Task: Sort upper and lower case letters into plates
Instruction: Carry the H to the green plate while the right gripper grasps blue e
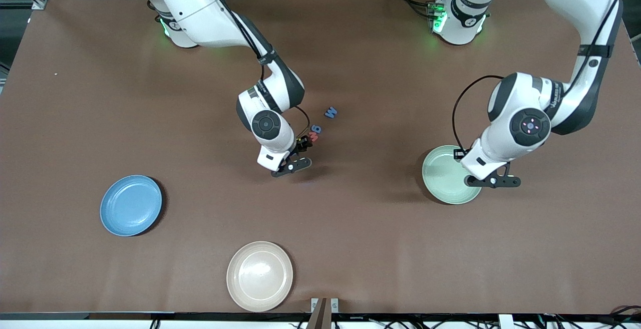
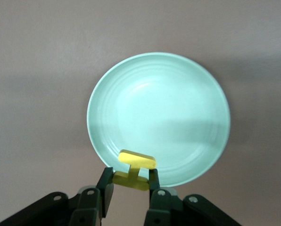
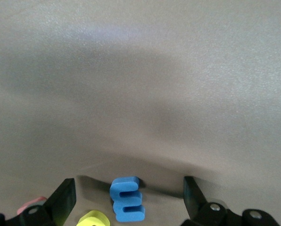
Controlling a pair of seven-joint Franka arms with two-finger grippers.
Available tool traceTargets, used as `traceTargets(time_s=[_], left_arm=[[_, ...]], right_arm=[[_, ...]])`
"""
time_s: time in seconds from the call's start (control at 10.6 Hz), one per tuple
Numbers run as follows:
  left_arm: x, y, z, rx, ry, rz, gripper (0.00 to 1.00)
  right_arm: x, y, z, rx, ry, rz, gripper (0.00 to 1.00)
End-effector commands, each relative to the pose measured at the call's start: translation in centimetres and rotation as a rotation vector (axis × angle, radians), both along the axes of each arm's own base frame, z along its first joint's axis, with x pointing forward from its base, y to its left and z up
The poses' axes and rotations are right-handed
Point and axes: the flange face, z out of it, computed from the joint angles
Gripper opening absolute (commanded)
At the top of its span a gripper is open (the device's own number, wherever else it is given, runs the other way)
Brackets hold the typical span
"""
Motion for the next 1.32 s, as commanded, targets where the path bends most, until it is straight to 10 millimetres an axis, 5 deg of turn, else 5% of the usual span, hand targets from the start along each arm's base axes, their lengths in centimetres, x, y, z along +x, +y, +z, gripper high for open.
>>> traceTargets(time_s=[0.0, 0.19, 0.28, 0.47, 0.85, 1.23], left_arm=[[0.5, 0.1, -2.6, -0.024, 0.008, 0.010, 0.00], [1.4, 0.6, -3.9, -0.025, -0.016, 0.008, 0.01], [1.4, 0.5, -4.2, -0.027, -0.013, 0.010, 0.14], [1.5, 0.6, -4.5, -0.026, -0.010, 0.010, 1.00], [1.3, -0.7, -3.0, -0.020, -0.033, -0.001, 1.00], [0.4, -4.5, -0.3, -0.013, -0.055, -0.054, 1.00]], right_arm=[[-1.4, -0.3, 0.0, -0.020, 0.007, 0.005, 1.00], [-1.5, -0.1, 0.6, -0.052, -0.012, -0.012, 1.00], [-1.9, 0.4, 0.6, -0.057, -0.014, -0.014, 1.00], [-1.3, 0.0, 1.8, -0.074, -0.037, -0.012, 1.00], [-1.4, -0.1, 1.7, -0.077, -0.038, -0.017, 1.00], [-1.4, -0.1, 1.1, -0.081, -0.035, -0.017, 1.00]])
